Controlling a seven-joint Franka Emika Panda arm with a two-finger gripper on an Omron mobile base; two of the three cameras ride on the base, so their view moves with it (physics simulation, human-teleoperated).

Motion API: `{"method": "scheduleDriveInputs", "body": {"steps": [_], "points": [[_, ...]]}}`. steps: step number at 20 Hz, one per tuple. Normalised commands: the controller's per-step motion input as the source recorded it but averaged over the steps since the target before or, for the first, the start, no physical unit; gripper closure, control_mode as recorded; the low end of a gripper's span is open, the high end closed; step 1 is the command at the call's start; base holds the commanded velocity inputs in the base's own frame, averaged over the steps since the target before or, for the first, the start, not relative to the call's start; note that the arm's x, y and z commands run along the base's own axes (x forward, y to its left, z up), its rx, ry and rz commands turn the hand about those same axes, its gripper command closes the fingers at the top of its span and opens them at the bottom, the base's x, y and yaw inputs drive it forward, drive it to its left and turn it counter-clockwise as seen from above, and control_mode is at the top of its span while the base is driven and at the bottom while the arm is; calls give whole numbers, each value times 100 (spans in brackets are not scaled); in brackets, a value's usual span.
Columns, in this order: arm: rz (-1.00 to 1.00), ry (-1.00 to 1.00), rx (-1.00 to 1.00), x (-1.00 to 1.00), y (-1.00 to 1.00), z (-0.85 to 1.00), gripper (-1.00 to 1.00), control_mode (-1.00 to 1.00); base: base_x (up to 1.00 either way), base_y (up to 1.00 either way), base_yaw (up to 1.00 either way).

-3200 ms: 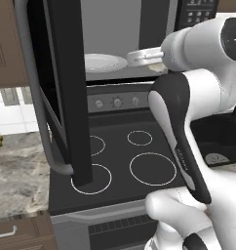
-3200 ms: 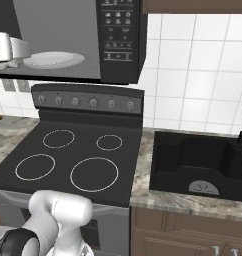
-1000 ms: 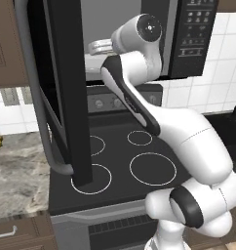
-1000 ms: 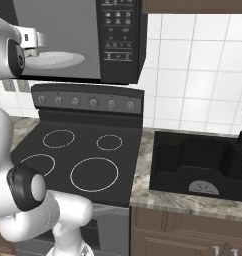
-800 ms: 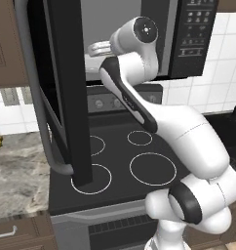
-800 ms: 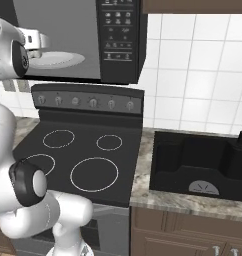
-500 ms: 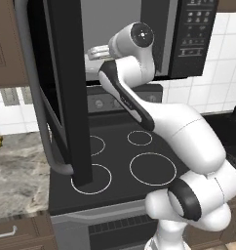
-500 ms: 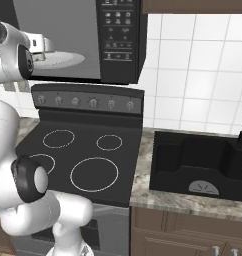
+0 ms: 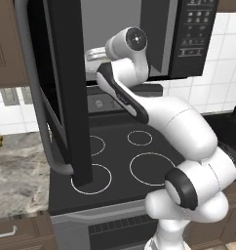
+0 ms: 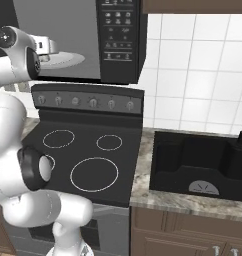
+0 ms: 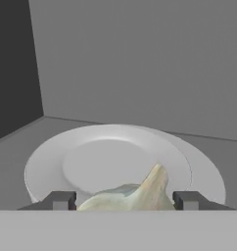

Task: Pick the garlic from the counter and place it in the microwave. Then turn on the microwave.

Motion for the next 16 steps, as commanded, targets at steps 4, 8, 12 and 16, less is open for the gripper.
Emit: {"method": "scheduleDriveInputs", "body": {"steps": [4, 8, 12, 16], "points": [[0, 0, 0, 33, 16, -4, 100, -100, 0, 0, 0], [0, 1, -1, 25, 25, -14, -100, -100, 0, 0, 0], [0, 1, 0, 19, 16, -9, -100, -100, 0, 0, 0], [0, 0, 0, 1, 0, 0, -100, -100, 0, 0, 0]]}}
